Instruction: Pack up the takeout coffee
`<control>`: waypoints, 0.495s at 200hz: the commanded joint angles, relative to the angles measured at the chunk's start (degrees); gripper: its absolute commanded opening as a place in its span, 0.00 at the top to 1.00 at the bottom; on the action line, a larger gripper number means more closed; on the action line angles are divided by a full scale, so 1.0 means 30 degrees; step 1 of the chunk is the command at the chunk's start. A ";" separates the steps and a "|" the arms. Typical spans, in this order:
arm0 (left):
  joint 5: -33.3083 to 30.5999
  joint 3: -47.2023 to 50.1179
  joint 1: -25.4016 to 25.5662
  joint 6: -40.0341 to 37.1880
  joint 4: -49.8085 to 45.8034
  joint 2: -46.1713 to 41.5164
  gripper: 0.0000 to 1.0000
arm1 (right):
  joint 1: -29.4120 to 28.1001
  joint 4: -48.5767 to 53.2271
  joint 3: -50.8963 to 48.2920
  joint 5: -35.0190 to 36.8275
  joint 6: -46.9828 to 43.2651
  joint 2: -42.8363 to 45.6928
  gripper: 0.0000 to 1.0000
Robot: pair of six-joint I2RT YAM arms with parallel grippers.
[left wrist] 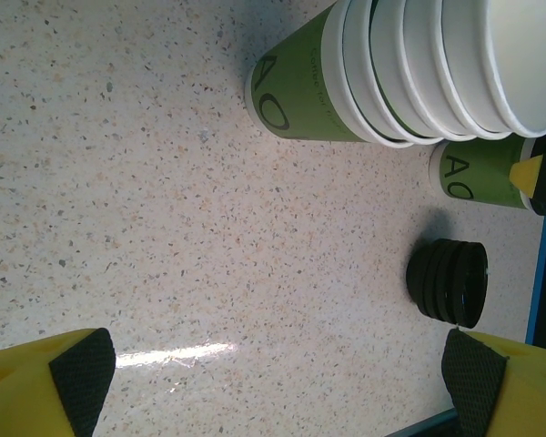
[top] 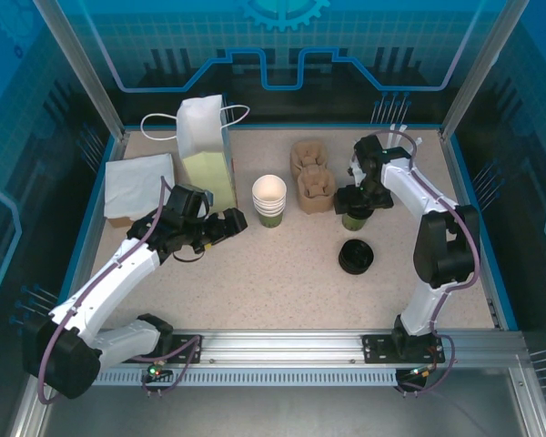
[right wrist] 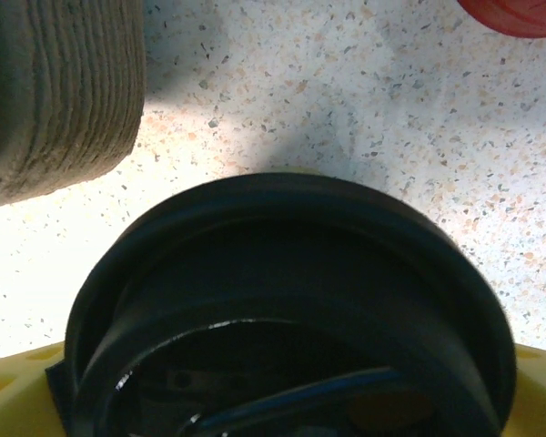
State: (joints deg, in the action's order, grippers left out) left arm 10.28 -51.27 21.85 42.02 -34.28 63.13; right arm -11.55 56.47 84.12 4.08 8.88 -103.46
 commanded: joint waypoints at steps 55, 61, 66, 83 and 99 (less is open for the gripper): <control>0.0437 -0.1134 -0.0605 -0.0511 -0.1035 -0.0527 0.01 | 0.0388 0.0610 -0.0011 -0.0116 0.0232 0.1866 0.00; 0.0537 -0.1326 -0.0709 -0.0628 -0.1132 -0.0588 0.01 | 0.0392 0.0724 -0.0006 -0.0050 0.0263 0.2083 0.00; 0.0624 -0.1495 -0.0812 -0.0696 -0.1254 -0.0634 0.01 | 0.0395 0.0851 -0.0005 0.0013 0.0289 0.2256 0.00; 0.1379 -0.2133 -0.1290 -0.1145 -0.1629 -0.0764 0.01 | 0.0412 0.1336 0.0054 0.0214 0.0336 0.2962 0.00; 0.1998 -0.3172 -0.1930 -0.1693 -0.2433 -0.0789 0.01 | 0.0395 0.1806 0.0115 0.0548 0.0437 0.3826 0.00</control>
State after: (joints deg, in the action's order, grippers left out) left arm 12.23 -55.59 18.41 40.34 -37.76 62.39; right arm -11.18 58.06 84.09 4.36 9.17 -96.29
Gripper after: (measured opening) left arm 0.986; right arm 0.999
